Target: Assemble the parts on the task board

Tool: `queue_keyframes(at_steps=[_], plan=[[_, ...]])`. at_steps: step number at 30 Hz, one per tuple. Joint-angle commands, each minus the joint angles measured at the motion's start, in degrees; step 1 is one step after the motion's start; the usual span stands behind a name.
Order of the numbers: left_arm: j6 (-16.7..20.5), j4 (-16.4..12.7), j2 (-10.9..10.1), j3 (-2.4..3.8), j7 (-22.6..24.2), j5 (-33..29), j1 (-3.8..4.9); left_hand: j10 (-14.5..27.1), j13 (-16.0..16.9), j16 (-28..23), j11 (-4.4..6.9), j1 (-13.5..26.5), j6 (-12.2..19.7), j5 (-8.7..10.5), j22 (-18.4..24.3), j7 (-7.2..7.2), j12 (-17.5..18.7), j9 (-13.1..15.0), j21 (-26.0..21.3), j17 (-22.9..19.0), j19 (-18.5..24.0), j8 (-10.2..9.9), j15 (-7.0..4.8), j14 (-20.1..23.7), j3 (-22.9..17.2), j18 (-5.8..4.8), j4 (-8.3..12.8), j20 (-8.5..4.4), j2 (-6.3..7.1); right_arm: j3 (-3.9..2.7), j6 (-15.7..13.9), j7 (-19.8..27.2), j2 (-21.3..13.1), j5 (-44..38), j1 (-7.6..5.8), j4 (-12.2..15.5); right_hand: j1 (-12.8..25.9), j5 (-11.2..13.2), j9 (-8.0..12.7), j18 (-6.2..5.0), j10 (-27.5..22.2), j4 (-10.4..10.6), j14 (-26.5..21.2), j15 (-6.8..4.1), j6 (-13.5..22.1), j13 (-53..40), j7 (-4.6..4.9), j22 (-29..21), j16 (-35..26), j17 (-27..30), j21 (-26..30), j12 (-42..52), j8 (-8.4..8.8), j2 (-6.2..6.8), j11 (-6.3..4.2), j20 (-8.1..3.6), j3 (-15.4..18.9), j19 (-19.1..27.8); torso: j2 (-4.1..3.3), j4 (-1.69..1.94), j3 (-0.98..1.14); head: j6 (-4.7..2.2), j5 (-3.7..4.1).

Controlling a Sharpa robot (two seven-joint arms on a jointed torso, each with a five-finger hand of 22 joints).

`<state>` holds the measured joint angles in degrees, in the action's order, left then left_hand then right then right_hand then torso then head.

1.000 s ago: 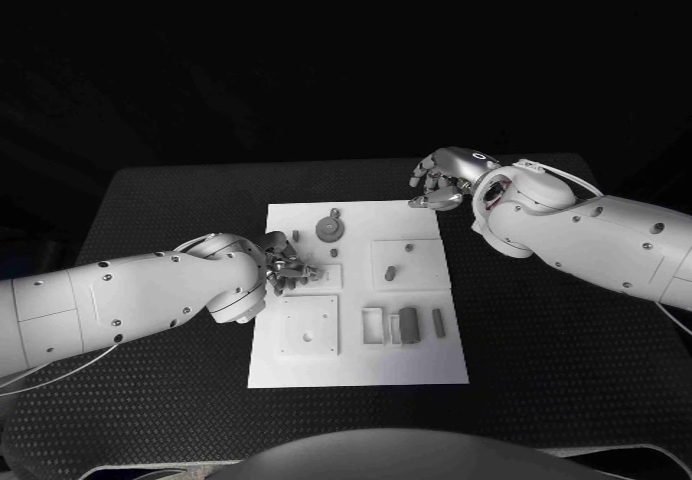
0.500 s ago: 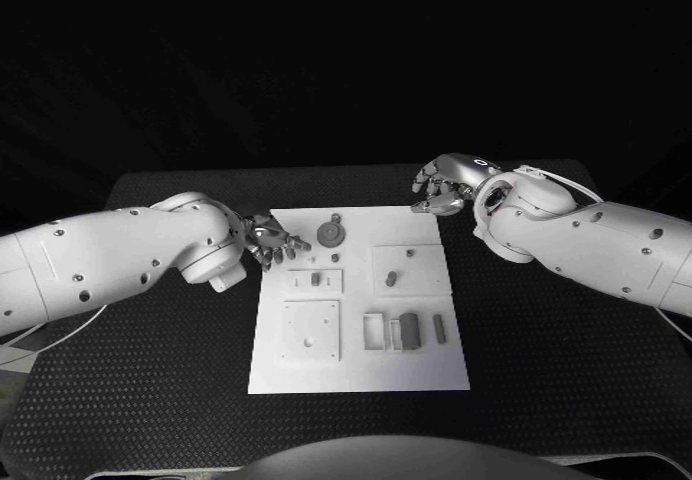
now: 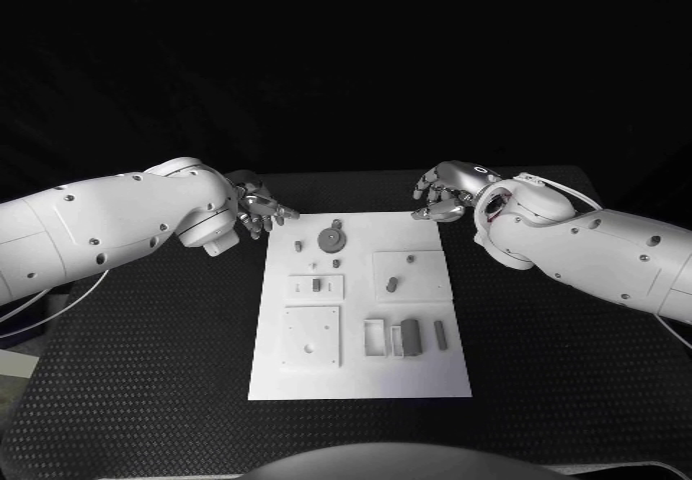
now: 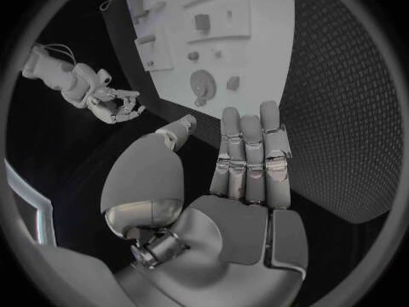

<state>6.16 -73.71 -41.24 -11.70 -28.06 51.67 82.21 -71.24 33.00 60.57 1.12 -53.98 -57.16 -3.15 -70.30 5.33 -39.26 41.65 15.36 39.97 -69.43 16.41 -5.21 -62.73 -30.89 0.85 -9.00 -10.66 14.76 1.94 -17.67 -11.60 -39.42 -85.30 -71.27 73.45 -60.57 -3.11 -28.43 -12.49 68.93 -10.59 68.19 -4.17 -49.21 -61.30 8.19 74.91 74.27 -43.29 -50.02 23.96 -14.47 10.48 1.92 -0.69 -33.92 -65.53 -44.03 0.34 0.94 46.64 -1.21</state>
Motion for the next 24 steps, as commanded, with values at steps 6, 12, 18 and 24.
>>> queue_keyframes(at_steps=[6,12,18,24], plan=[[-6.4,5.8,4.2,-0.16,-1.9,9.6,0.09,-0.5,0.0,0.5,-0.2,-0.2,1.6,0.37,-0.2,0.15,-0.5,-0.7,-0.2,0.0,-0.5,-0.5,-0.26,-0.4,0.7,0.36,-3.3,-0.25,1.07,-0.02,0.7,0.4,0.4,0.0,0.04,-0.1,0.1,-0.2,0.1,-2.51,-0.5,0.4,-0.3,-0.1,0.1,0.1,0.4,1.0,-0.3,-0.1,0.3,0.3,0.32,-0.34,0.12,-0.5,0.0,0.0,-0.03,-0.02,-0.04,-0.4,-0.27],[-9.6,8.8,6.6,-0.26,-2.0,10.9,0.02,0.1,0.1,0.8,-0.42,-2.4,2.2,0.32,-0.7,0.28,-0.9,-1.7,-0.8,-0.1,-0.1,-1.5,-0.4,0.2,10.7,0.55,-5.1,-0.46,-1.89,-0.02,0.4,0.5,0.6,0.0,0.04,-0.3,-0.1,-0.2,0.1,-2.51,-0.5,0.3,-0.3,-0.09,0.2,0.1,0.4,1.0,-0.3,-0.1,0.3,0.4,0.35,-0.36,0.13,-0.51,0.0,0.0,-0.09,-0.06,-0.05,-0.46,-0.4],[-13.3,11.8,8.9,-0.25,-2.1,10.9,-0.45,0.4,-0.1,0.8,-0.6,-3.0,2.7,0.36,-0.5,0.59,-0.8,-2.2,-1.3,-0.3,0.1,-2.0,-0.28,0.5,13.0,0.42,-7.8,-0.29,-1.14,-0.02,0.4,0.5,0.7,0.0,0.04,-0.4,-0.1,-0.2,0.1,-2.51,-0.5,0.3,-0.3,-0.08,0.2,0.1,0.42,1.0,-0.3,-0.1,0.3,0.4,0.38,-0.36,0.14,-0.51,0.0,0.0,-0.04,0.01,-0.1,-0.41,-0.22],[-13.8,14.1,10.7,-0.23,-2.0,10.9,-0.83,0.5,-0.1,0.8,-0.62,-2.4,2.7,0.35,-0.4,0.61,-0.8,-2.4,-1.5,-0.4,0.1,-2.1,-0.24,0.6,13.7,0.44,-7.8,-0.27,-1.76,-0.02,0.4,0.4,0.8,0.0,0.05,-0.4,-0.1,-0.2,0.1,-2.51,-0.5,0.3,-0.3,-0.08,0.2,0.1,0.42,1.0,-0.3,-0.1,0.3,0.4,0.38,-0.41,0.14,-0.51,0.0,0.0,-0.05,0.0,-0.07,-0.27,-0.29]])
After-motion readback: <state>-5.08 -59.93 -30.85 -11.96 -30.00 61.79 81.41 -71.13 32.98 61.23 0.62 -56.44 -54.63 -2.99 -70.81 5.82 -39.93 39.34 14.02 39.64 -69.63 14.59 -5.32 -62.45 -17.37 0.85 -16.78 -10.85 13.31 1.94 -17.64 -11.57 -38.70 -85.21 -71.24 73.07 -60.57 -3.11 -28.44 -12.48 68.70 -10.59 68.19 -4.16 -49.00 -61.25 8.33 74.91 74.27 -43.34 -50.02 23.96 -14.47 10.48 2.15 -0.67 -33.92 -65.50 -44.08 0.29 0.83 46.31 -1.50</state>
